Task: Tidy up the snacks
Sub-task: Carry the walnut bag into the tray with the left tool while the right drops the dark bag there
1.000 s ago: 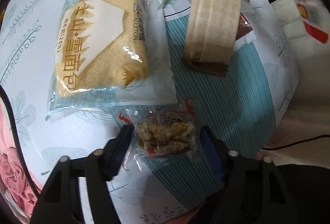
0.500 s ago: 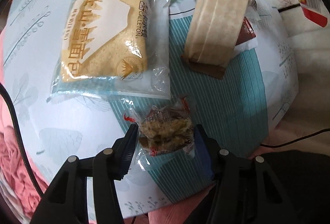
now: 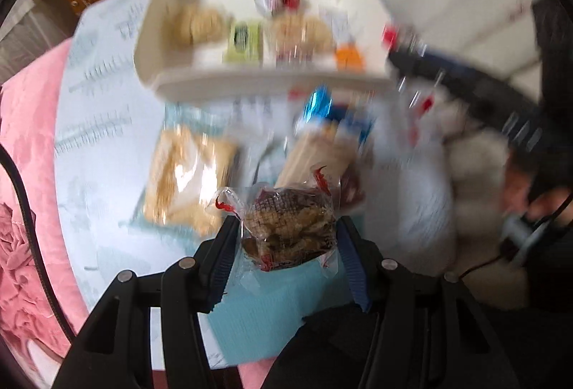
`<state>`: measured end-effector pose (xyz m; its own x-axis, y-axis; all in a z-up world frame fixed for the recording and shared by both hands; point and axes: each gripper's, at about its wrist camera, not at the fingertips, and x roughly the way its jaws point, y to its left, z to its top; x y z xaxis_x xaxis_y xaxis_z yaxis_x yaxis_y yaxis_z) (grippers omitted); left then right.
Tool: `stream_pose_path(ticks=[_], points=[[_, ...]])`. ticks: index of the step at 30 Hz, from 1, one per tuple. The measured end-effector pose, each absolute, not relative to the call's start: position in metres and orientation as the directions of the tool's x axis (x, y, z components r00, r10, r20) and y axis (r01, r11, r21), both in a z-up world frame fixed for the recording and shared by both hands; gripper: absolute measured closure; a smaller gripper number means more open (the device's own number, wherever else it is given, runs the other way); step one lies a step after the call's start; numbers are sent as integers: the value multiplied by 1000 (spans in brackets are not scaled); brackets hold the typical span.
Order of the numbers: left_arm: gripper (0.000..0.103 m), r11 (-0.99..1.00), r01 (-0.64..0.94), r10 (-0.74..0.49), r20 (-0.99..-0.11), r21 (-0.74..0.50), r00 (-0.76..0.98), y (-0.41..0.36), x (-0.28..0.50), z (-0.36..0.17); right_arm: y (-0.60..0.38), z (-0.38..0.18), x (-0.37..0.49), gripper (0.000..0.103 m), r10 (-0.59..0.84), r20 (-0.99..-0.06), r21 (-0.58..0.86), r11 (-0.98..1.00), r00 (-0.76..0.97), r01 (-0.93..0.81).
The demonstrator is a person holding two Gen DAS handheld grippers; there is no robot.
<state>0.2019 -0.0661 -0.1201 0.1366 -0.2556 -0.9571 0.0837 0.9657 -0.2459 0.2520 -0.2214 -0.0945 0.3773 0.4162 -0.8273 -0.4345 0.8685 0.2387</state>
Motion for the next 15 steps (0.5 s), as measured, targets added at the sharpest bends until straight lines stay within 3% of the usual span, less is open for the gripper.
stream_pose_path(ticks=[6, 15], points=[[49, 965, 0, -249, -921, -261, 301, -56, 245, -85, -228, -91, 269, 56, 451, -790, 252, 857, 415, -450], [48, 948, -115, -220, -874, -295, 433, -58, 296, -76, -251, -94, 296, 54, 502, -745, 332, 850, 438, -409]])
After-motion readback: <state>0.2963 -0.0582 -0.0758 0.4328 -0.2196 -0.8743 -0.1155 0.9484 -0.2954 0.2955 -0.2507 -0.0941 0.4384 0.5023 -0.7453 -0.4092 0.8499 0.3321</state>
